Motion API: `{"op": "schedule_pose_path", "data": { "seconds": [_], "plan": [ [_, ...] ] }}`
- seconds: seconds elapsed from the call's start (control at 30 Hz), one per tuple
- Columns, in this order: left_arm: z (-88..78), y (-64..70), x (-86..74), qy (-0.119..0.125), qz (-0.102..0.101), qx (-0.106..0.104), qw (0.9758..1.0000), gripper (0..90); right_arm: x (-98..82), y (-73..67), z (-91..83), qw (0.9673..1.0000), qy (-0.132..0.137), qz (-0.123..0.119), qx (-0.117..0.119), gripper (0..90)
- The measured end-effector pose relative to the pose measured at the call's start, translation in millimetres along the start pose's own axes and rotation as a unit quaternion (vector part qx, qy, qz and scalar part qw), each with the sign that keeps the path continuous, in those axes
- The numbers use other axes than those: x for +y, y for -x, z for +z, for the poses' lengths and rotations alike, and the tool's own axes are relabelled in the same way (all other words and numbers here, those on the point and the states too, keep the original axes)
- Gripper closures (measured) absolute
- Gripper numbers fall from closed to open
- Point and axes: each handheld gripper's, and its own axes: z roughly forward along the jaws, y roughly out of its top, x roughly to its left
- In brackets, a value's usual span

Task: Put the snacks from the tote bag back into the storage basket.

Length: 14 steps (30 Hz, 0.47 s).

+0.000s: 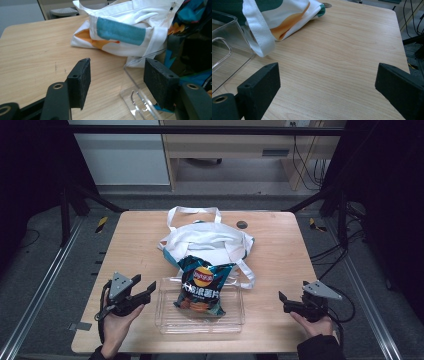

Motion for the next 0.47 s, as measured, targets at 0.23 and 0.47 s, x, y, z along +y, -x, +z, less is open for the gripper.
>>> {"op": "schedule_pose_path", "data": {
  "seconds": [0.23, 0.47],
  "plan": [
    [3.9, -11.7, -16.4, -0.015, -0.002, 0.012, 0.9998, 38.4, -0.2, 0.1, 0.4, 1.0000, -0.003, 0.001, -0.002, 6.3],
    [14.8, -20.2, -25.1, -0.044, -0.018, 0.014, 0.9988, 37.8, -0.7, 1.1, 1.5, 0.9999, -0.008, -0.002, -0.006, 6.3]
  ]
}}
